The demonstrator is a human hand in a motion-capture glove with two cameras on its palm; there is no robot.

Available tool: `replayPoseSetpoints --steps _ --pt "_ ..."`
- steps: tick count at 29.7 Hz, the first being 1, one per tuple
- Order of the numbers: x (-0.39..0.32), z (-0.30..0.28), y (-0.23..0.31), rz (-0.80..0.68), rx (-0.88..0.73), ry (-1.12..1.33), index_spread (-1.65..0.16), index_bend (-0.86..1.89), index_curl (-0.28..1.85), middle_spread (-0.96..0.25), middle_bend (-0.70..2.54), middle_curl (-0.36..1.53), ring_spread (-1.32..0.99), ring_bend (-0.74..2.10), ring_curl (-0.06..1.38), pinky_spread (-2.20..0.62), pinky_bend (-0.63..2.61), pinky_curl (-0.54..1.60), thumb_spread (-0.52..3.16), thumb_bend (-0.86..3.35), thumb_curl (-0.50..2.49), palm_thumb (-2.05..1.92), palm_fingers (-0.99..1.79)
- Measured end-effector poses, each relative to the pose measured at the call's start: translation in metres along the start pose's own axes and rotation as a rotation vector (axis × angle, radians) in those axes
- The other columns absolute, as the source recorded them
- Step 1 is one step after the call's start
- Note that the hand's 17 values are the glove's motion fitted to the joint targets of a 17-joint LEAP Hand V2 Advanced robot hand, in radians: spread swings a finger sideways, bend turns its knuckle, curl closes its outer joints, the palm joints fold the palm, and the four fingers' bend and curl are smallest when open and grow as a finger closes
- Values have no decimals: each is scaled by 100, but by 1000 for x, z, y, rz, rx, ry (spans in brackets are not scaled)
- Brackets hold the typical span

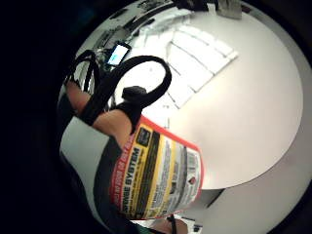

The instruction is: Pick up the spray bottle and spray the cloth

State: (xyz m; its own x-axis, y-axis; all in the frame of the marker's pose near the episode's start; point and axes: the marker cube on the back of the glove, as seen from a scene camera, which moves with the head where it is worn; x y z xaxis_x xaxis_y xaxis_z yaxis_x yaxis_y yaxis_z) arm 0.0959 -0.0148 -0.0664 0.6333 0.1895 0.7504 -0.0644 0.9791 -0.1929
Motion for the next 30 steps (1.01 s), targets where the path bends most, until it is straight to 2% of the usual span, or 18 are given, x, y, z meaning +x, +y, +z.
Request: replayPoseSetpoints --steps 5,15,23,30 --pt "1 -18 19 -12 27 -51 -19 17 47 -11 50 51 -12 52 44 27 17 27 44 -3 80 100 116" --pt "-95 -64 45 -262 218 -148 -19 17 47 -10 50 51 -12 51 44 27 17 28 44 -3 81 100 115" --pt "-127 -9 23 -456 299 -286 -19 16 47 -10 50 51 -12 51 44 27 17 28 45 -3 81 99 113" --pt "-115 68 -8 -498 251 -292 -20 16 47 -10 49 51 -12 48 44 27 15 27 48 -3 81 99 107"
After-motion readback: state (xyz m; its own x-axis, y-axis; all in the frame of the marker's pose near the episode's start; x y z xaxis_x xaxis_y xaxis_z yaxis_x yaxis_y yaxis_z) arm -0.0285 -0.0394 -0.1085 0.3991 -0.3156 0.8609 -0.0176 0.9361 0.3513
